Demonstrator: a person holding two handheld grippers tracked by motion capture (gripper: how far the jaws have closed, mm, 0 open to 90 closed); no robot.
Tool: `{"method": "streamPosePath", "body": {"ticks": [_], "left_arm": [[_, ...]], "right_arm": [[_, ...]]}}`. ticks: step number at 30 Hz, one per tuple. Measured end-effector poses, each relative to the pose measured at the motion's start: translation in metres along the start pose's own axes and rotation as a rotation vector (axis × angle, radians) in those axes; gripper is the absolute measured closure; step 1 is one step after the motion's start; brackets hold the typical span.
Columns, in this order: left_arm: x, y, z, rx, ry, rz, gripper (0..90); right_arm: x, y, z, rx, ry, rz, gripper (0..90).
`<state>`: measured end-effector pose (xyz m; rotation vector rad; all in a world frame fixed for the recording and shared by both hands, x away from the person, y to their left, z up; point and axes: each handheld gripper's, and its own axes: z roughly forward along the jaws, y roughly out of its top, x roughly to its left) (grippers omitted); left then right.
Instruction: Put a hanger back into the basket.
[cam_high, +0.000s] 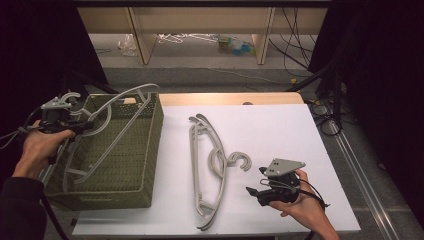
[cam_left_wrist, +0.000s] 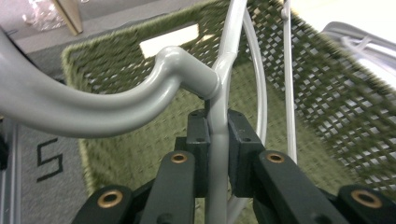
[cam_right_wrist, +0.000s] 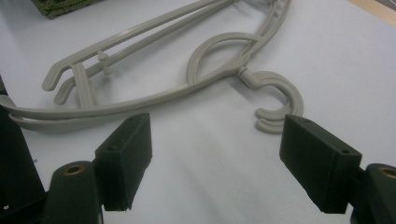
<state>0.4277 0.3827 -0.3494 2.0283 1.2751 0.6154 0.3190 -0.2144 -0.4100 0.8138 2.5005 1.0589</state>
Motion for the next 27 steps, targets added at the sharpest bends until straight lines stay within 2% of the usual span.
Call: {"method": "streamPosePath", "body": {"ticks": [2,3,8,12,15,17,21,22,27], "left_arm": [[0.001,-0.005,0.004,0.025,0.002,-0.003,80.8],[0.0,-0.007,0.006,0.033,0.003,0.001,80.9],[-0.002,-0.014,0.019,0.062,0.004,-0.021,80.8],[0.0,-0.016,0.023,0.084,0.024,-0.034,80.9],[0.003,-0.02,0.025,0.087,0.057,-0.065,80.8],[0.003,-0.023,0.027,0.107,0.053,-0.067,80.8],[0.001,-0.024,0.032,0.102,0.049,-0.059,80.7],[-0.001,-0.024,0.033,0.118,0.049,-0.055,80.6],[-0.006,-0.024,0.042,0.125,0.034,-0.051,80.2]], "right_arm": [[-0.001,0.0,0.0,-0.005,-0.005,-0.01,26.1],[0.0,0.0,0.0,0.002,0.002,0.003,26.1],[0.0,-0.001,0.001,0.009,0.002,0.002,26.1],[0.0,-0.001,0.002,0.005,-0.005,-0.007,26.1],[0.0,-0.001,0.001,0.012,0.0,0.003,26.1],[-0.001,-0.001,0.001,0.01,-0.003,0.0,26.1],[0.0,-0.001,0.002,0.017,-0.003,0.001,26.1],[0.0,-0.001,0.002,0.015,-0.005,-0.007,26.1],[0.0,-0.001,0.002,0.016,-0.003,-0.01,26.1]]}}
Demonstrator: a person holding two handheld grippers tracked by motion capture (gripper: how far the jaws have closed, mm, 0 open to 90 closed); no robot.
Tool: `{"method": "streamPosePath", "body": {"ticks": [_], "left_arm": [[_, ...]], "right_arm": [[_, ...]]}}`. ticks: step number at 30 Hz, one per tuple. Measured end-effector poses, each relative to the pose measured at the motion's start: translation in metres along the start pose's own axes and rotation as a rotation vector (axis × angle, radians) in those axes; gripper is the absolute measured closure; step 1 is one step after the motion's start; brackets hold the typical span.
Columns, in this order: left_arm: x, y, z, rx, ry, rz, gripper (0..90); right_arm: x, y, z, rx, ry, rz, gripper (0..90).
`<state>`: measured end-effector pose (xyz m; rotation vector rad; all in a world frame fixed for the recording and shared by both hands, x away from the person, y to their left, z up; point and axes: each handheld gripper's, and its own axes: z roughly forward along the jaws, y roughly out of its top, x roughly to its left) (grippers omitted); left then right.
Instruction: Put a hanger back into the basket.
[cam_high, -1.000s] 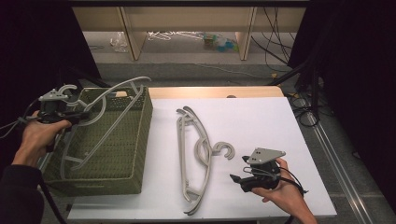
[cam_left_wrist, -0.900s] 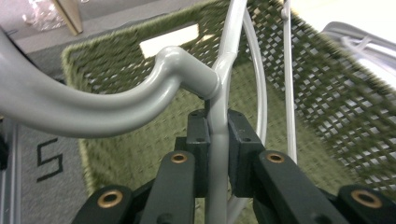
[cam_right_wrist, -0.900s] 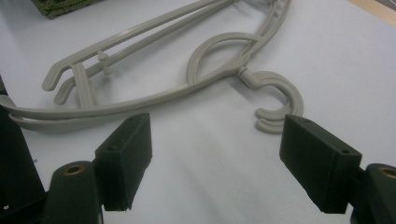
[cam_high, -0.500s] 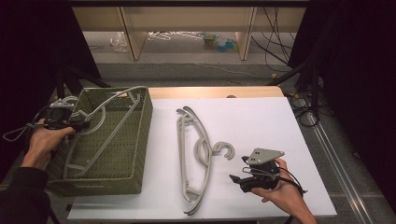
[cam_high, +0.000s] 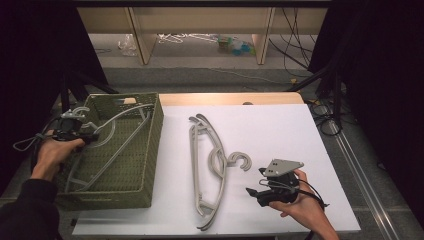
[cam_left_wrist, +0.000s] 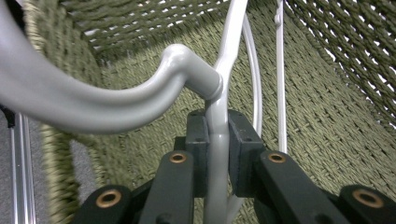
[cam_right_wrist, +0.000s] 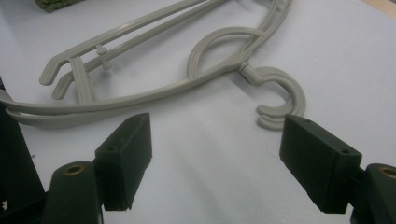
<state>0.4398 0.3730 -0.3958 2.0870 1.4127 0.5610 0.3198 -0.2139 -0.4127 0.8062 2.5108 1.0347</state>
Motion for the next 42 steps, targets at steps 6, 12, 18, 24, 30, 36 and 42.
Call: {"method": "streamPosePath", "body": {"ticks": [6,12,18,24,30,36,42], "left_arm": [[-0.003,-0.007,0.014,-0.014,-0.01,-0.034,79.2],[0.001,-0.007,0.008,0.044,0.057,-0.037,72.6],[-0.006,-0.007,-0.015,-0.051,0.035,-0.056,65.0],[-0.029,-0.007,-0.043,-0.211,-0.015,-0.069,52.4],[-0.066,-0.011,-0.066,-0.331,-0.091,-0.029,41.6],[-0.111,-0.018,-0.076,-0.431,-0.244,-0.039,35.3],[-0.164,-0.027,-0.077,-0.463,-0.314,0.035,28.5]], "right_arm": [[0.001,0.0,-0.001,0.001,0.005,0.003,26.1],[0.0,0.0,0.0,0.002,0.005,0.003,26.1],[0.001,-0.001,0.001,0.003,0.007,0.004,26.1],[0.002,-0.001,0.004,0.004,0.022,0.01,26.0],[0.002,-0.002,0.006,0.002,0.023,0.025,26.0],[0.0,-0.002,0.009,-0.019,0.021,0.046,25.6],[-0.002,-0.004,0.011,-0.051,0.007,0.075,25.0]]}}
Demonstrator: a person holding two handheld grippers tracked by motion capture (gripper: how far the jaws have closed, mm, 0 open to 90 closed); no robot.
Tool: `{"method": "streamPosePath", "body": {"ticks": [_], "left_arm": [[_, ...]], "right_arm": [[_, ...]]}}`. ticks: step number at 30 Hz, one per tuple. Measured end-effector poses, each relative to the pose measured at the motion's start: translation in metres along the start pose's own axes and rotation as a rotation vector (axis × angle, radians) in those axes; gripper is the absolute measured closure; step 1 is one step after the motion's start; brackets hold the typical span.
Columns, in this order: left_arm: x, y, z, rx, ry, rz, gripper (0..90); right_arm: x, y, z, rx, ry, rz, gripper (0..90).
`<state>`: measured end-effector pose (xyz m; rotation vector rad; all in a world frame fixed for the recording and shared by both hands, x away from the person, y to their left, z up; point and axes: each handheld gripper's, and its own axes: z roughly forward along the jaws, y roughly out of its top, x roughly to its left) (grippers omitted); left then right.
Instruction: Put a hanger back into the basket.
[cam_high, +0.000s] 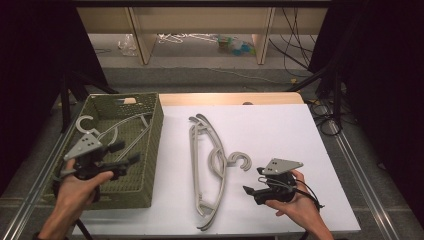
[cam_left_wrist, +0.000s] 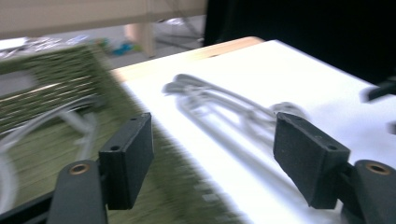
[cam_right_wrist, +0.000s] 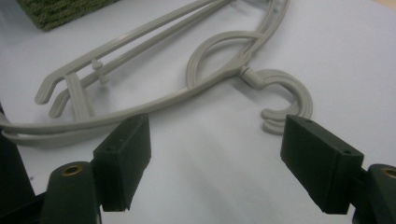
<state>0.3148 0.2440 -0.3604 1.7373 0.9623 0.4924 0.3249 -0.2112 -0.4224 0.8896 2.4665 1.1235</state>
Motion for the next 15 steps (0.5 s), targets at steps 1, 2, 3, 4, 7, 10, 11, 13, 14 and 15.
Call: {"method": "streamPosePath", "body": {"ticks": [1,2,3,4,7,10,11,13,14,15], "left_arm": [[-0.006,-0.002,0.002,-0.011,-0.016,0.018,27.7],[-0.011,-0.003,0.003,-0.001,-0.024,0.031,26.7],[-0.015,-0.004,0.004,-0.004,-0.033,0.037,26.0],[-0.02,-0.007,0.006,-0.008,-0.047,0.04,25.4],[-0.034,-0.013,0.013,-0.01,-0.07,0.034,22.1],[-0.046,-0.02,0.019,-0.004,-0.097,0.034,18.3],[-0.05,-0.023,0.021,-0.006,-0.105,0.04,18.4],[-0.058,-0.027,0.022,-0.014,-0.121,0.047,18.0],[-0.062,-0.029,0.022,-0.014,-0.129,0.056,17.9],[-0.065,-0.032,0.023,-0.021,-0.136,0.057,17.9]], "right_arm": [[0.0,0.0,0.0,-0.005,0.0,0.017,24.9],[0.0,0.0,0.0,-0.012,-0.004,0.02,24.9],[0.001,0.0,0.0,-0.017,-0.004,0.026,24.9],[0.0,0.0,0.0,-0.022,0.0,0.03,24.8],[0.0,0.0,0.0,-0.032,-0.004,0.038,24.6],[0.0,-0.001,0.001,-0.03,-0.007,0.04,24.3],[0.0,-0.001,0.001,-0.03,0.0,0.041,24.3],[0.0,-0.001,0.001,-0.031,0.001,0.043,24.3],[0.0,-0.001,0.001,-0.031,0.001,0.044,24.3],[0.0,-0.001,0.001,-0.031,0.0,0.043,24.2]]}}
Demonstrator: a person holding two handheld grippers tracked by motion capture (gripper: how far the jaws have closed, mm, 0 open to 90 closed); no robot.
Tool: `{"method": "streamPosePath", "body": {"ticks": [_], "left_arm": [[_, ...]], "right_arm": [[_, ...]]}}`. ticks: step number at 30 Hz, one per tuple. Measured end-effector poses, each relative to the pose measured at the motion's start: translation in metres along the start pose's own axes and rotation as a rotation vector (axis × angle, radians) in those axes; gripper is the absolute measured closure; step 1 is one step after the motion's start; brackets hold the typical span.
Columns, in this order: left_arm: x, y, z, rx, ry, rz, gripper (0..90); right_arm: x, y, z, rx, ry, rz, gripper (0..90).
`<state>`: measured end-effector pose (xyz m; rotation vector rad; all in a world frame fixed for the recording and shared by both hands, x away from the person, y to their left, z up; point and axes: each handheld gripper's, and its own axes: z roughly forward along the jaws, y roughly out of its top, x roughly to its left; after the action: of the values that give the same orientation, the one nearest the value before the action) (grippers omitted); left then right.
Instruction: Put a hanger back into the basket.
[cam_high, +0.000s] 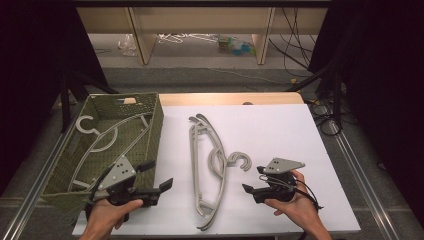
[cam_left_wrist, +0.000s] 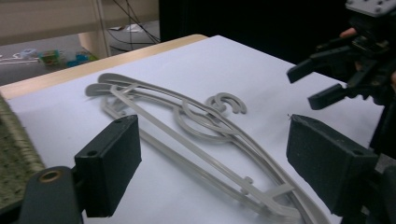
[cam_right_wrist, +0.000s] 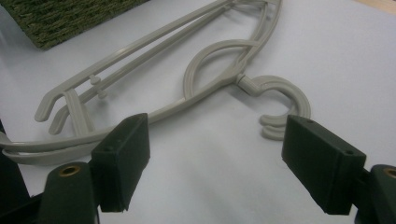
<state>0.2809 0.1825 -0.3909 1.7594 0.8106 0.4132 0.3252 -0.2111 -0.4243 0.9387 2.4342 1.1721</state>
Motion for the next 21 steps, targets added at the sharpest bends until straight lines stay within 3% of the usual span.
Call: {"method": "streamPosePath", "body": {"ticks": [6,9,10,12,14,17,18,21], "left_arm": [[-0.011,-0.017,0.013,0.021,-0.081,0.027,17.9],[-0.012,-0.019,0.013,0.0,-0.087,-0.001,18.0],[-0.012,-0.02,0.014,-0.015,-0.096,0.007,17.9],[-0.012,-0.02,0.013,-0.006,-0.098,0.041,17.9],[-0.014,-0.022,0.013,-0.003,-0.097,0.02,17.7],[-0.017,-0.024,0.014,-0.002,-0.107,0.03,17.7],[-0.018,-0.026,0.015,0.004,-0.103,0.016,17.6],[-0.019,-0.029,0.016,0.021,-0.107,0.028,17.3]], "right_arm": [[0.004,0.0,0.002,0.001,0.002,-0.005,24.3],[0.005,-0.001,0.003,0.01,0.006,0.003,24.3],[0.003,-0.001,0.005,-0.001,0.014,-0.015,24.1],[0.004,-0.002,0.005,0.004,0.016,0.007,22.9],[0.004,-0.003,0.006,-0.009,0.041,0.038,22.9],[0.006,-0.003,0.009,-0.016,0.027,0.071,21.7],[0.007,-0.003,0.011,-0.021,0.029,0.072,21.2],[0.011,-0.003,0.018,-0.02,0.032,0.079,20.6]]}}
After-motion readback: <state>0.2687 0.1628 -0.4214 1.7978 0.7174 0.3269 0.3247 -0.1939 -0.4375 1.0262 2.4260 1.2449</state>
